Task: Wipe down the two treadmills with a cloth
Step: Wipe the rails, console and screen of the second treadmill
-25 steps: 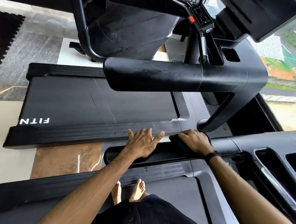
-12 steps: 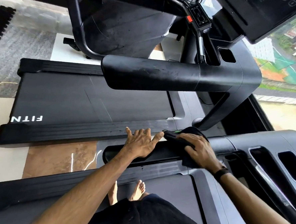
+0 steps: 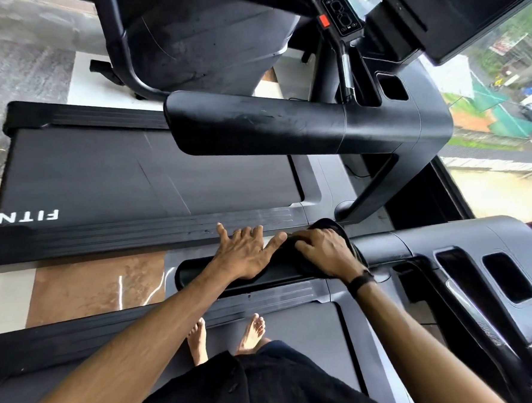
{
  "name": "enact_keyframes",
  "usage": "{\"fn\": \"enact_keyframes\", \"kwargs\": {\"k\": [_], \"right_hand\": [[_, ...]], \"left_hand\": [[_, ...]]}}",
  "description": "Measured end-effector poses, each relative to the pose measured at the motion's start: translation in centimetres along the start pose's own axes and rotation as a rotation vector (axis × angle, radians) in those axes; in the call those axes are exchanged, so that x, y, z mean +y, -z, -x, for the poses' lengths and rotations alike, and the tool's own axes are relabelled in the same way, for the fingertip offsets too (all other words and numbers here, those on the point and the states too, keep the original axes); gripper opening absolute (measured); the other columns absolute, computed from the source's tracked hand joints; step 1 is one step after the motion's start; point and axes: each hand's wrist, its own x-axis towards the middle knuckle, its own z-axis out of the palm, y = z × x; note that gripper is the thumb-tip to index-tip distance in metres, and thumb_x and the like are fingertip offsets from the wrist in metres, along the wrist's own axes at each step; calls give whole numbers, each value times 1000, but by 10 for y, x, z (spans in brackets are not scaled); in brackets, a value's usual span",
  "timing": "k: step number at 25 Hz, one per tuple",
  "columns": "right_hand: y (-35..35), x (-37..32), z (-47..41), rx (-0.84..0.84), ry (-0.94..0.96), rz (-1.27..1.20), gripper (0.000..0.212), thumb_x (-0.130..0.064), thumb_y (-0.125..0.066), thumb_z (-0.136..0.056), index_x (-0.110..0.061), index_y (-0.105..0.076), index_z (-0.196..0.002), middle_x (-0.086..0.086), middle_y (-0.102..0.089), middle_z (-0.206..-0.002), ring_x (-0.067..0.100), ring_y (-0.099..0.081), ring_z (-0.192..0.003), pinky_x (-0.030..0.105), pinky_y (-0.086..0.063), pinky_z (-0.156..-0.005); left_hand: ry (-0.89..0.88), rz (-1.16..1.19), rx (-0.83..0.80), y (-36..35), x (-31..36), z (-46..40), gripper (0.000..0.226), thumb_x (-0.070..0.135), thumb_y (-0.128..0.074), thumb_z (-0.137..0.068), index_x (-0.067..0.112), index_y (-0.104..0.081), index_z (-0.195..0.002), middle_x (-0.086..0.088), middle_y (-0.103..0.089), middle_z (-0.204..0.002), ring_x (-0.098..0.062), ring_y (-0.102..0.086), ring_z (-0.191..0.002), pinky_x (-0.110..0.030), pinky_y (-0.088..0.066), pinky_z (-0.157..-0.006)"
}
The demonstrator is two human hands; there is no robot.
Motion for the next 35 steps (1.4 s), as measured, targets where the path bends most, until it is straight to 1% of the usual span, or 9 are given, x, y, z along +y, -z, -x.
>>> {"fn": "enact_keyframes", "kwargs": {"k": [3, 5, 9, 12, 16, 21, 25, 29, 35], "right_hand": [[-8, 25, 35, 176, 106, -106, 55, -39, -42, -77, -27, -69, -124, -6, -68, -127, 15, -59, -122, 35, -42, -108], [5, 52, 31, 215, 22, -84, 52, -38, -43, -77, -25, -72, -118, -2, -71, -122, 20, -62, -118, 34, -44, -104], [34, 82, -26, -199, -374, 112, 60, -63, -34, -82, -25, -71, -109, 16, -66, -121, 36, -60, -115, 40, -40, -92], [22, 63, -53, -345, -345, 176, 52, -55, -36, -90, -18, -63, -115, 18, -60, -131, 36, -56, -121, 41, -38, -95], [2, 10, -5, -70, 17, 89, 54, -48, -31, -85, -26, -67, -118, 5, -68, -125, 28, -59, -117, 38, -42, -96], [14, 56, 27, 149, 124, -89, 49, -38, -43, -79, -24, -71, -116, -2, -71, -120, 20, -62, -115, 34, -45, -99], [40, 71, -31, -248, -322, 101, 46, -52, -41, -94, -22, -67, -116, 12, -64, -127, 34, -57, -120, 39, -41, -95], [28, 24, -54, -425, -293, 95, 45, -46, -43, -97, -13, -59, -124, 15, -56, -137, 32, -53, -126, 37, -36, -94], [-3, 3, 25, 57, 154, -90, 54, -41, -37, -83, -23, -66, -124, -2, -67, -129, 18, -56, -121, 35, -38, -107]], "left_hand": [[-3, -5, 8, 0, -2, -1, 104, 77, 8, -79, 11, -33, -148, -13, -49, -140, -30, -38, -140, -67, 6, -116], [1, 1, -5, -1, -1, -1, 104, 77, 8, -79, 11, -32, -149, -13, -49, -140, -30, -38, -140, -67, 6, -116], [-13, 1, -12, 0, -2, 0, 104, 77, 9, -80, 12, -32, -149, -14, -50, -139, -30, -39, -139, -68, 7, -115], [-15, 3, -12, 0, -2, 0, 106, 78, 10, -78, 12, -31, -150, -13, -49, -140, -30, -37, -140, -68, 9, -115], [-25, 0, -1, -1, -3, 1, 110, 80, 15, -73, 14, -41, -140, -11, -53, -131, -30, -42, -136, -69, 6, -115], [-49, -5, -22, -1, -2, 2, 115, 81, 18, -69, 14, -38, -144, -10, -48, -140, -29, -37, -140, -69, 9, -115], [-49, -10, -49, 1, -2, 5, 112, 80, 16, -72, 15, -35, -147, -11, -47, -141, -29, -34, -142, -68, 11, -115], [-39, -8, -56, 1, -1, 4, 105, 79, 13, -76, 17, -40, -143, -11, -48, -139, -29, -34, -142, -67, 10, -115], [-76, 6, -28, -6, -1, 17, 100, 79, 6, -82, 17, -36, -147, -9, -45, -148, -27, -37, -141, -57, -12, -120]]}}
